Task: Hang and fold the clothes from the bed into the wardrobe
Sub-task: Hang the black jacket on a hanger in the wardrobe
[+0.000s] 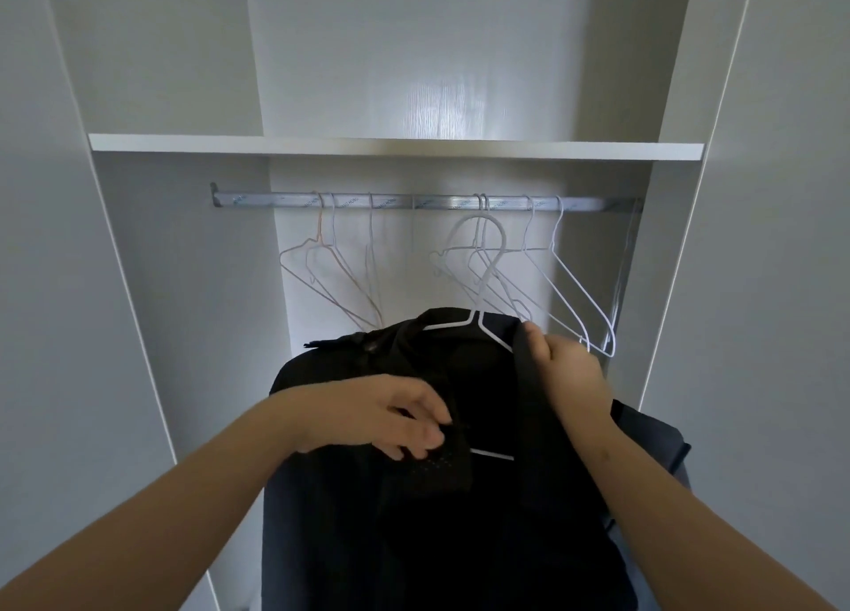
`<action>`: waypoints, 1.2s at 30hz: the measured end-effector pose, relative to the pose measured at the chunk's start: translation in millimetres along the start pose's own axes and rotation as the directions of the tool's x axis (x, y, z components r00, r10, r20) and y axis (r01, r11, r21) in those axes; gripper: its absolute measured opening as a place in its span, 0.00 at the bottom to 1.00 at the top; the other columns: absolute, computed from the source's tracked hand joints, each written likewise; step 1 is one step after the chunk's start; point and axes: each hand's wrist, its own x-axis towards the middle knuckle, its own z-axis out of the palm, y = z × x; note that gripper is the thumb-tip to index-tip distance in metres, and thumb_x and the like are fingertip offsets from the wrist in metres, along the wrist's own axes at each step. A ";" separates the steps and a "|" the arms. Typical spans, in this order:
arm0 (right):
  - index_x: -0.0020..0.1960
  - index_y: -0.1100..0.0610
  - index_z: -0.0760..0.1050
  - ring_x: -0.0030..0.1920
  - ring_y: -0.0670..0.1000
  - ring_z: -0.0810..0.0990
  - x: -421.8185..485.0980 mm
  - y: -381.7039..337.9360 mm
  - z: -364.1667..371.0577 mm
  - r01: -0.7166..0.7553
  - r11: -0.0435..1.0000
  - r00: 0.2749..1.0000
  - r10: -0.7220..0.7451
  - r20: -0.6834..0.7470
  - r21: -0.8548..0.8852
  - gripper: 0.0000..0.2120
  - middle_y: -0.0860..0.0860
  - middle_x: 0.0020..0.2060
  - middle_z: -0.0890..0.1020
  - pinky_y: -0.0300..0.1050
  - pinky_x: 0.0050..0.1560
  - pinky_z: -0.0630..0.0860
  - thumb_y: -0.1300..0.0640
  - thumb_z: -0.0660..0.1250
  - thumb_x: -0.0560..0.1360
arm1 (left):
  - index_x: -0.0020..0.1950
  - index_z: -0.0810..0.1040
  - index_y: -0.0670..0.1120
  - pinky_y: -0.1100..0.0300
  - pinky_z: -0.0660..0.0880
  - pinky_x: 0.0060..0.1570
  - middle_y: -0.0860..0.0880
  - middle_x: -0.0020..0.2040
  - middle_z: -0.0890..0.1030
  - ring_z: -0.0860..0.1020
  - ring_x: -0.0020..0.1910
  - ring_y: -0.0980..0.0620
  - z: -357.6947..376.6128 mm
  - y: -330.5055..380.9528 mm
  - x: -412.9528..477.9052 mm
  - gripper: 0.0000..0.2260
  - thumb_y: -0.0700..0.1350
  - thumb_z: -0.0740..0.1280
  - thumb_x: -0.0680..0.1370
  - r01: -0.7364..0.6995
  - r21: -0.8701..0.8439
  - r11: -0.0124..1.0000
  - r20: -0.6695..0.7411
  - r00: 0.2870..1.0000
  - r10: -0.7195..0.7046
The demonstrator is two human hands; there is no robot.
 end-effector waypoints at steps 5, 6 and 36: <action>0.32 0.58 0.67 0.32 0.47 0.69 -2.3 -3.6 -2.4 0.019 0.998 1.000 -0.018 -0.015 0.057 0.25 0.50 0.28 0.71 0.43 0.37 0.64 0.44 0.51 0.80 | 0.54 0.78 0.53 0.66 0.72 0.46 0.58 0.50 0.79 0.76 0.47 0.63 -29.5 5.3 5.6 0.08 0.49 0.62 0.78 -0.025 0.640 0.768 -0.648 0.521 0.557; 0.31 0.58 0.66 0.32 0.48 0.69 -2.8 -5.0 -3.5 0.017 0.997 1.000 -0.016 -0.017 0.076 0.25 0.50 0.28 0.71 0.43 0.37 0.64 0.44 0.52 0.80 | 0.61 0.76 0.52 0.65 0.69 0.51 0.55 0.56 0.77 0.75 0.54 0.60 -34.8 5.7 7.2 0.12 0.52 0.60 0.79 0.059 0.688 0.723 -0.651 0.490 0.579; 0.31 0.58 0.65 0.28 0.49 0.66 4.3 -22.4 19.0 -0.096 0.971 0.958 0.030 0.287 0.218 0.23 0.53 0.26 0.66 0.42 0.32 0.63 0.42 0.61 0.76 | 0.36 0.70 0.45 0.58 0.67 0.34 0.53 0.30 0.69 0.71 0.34 0.51 -27.3 -31.5 53.0 0.19 0.54 0.52 0.81 0.398 0.398 0.826 -0.882 0.415 0.225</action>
